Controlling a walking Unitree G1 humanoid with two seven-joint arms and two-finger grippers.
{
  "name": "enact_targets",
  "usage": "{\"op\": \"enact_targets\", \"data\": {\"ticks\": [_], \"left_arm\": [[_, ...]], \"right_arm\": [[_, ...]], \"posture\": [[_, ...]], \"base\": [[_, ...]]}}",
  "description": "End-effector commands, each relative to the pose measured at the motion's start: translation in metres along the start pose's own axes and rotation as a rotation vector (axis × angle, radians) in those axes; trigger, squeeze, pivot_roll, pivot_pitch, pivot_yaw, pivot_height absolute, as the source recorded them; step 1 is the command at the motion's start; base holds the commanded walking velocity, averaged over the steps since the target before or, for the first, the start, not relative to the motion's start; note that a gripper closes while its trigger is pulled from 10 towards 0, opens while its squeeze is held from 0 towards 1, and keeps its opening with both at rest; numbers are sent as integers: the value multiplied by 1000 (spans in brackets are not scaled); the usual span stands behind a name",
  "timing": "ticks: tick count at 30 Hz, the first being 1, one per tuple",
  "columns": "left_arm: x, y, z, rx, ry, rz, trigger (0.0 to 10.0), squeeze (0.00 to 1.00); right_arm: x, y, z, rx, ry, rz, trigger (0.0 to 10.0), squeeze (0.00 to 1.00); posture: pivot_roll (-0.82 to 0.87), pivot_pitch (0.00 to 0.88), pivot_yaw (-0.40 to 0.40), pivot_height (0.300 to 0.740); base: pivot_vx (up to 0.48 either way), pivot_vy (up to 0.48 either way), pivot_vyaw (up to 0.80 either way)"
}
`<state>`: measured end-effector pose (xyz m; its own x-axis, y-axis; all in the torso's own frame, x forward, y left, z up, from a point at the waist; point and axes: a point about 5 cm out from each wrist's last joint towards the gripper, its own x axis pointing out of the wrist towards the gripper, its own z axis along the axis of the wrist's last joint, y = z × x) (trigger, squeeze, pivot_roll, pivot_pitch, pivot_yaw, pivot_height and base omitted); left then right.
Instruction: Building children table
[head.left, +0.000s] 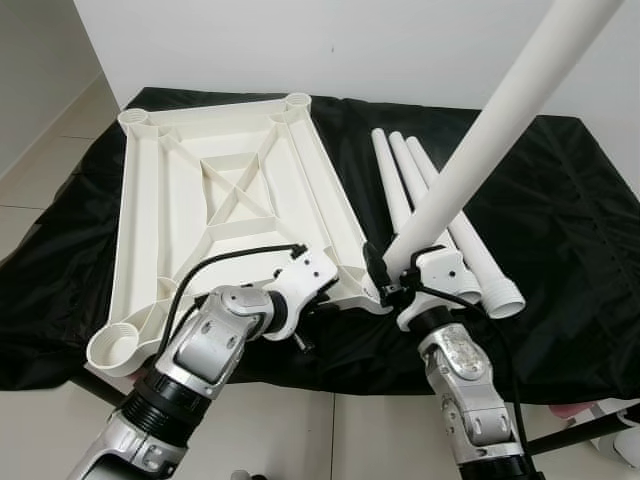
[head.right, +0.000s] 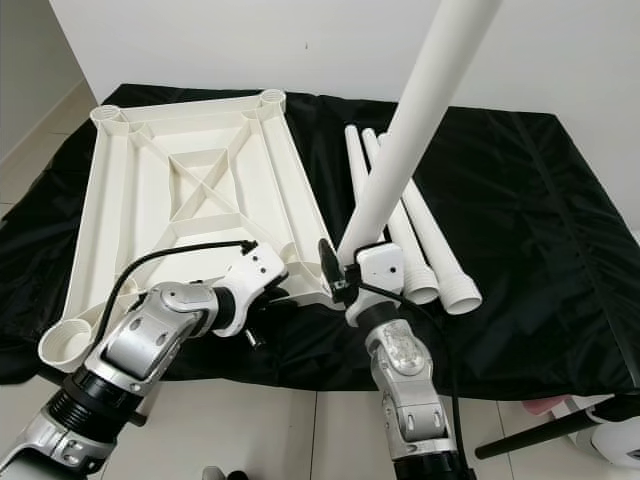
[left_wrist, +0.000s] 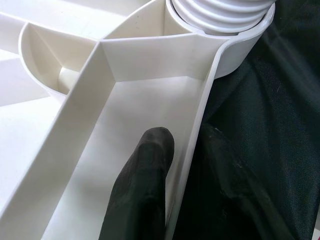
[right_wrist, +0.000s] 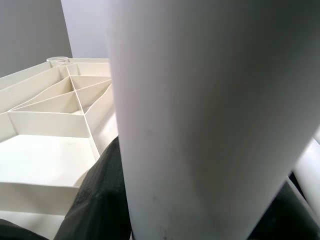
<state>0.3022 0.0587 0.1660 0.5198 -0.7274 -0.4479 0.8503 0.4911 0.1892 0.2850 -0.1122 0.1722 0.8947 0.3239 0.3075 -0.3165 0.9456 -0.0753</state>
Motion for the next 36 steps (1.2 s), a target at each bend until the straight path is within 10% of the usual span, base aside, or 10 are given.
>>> {"op": "enact_targets", "data": {"ticks": [1,36], "left_arm": [[-2,-4,18,44,-78,22,10000,0],[-3,-5,20,46,-80,24,10000,0]], "right_arm": [[-1,17,-10,30,47,39,10000,0],[7,16,-13,18,106,-202,10000,0]], "posture": [[-76,150,14,740],[-72,151,18,740]], "base": [[0,0,0],[0,0,0]]}}
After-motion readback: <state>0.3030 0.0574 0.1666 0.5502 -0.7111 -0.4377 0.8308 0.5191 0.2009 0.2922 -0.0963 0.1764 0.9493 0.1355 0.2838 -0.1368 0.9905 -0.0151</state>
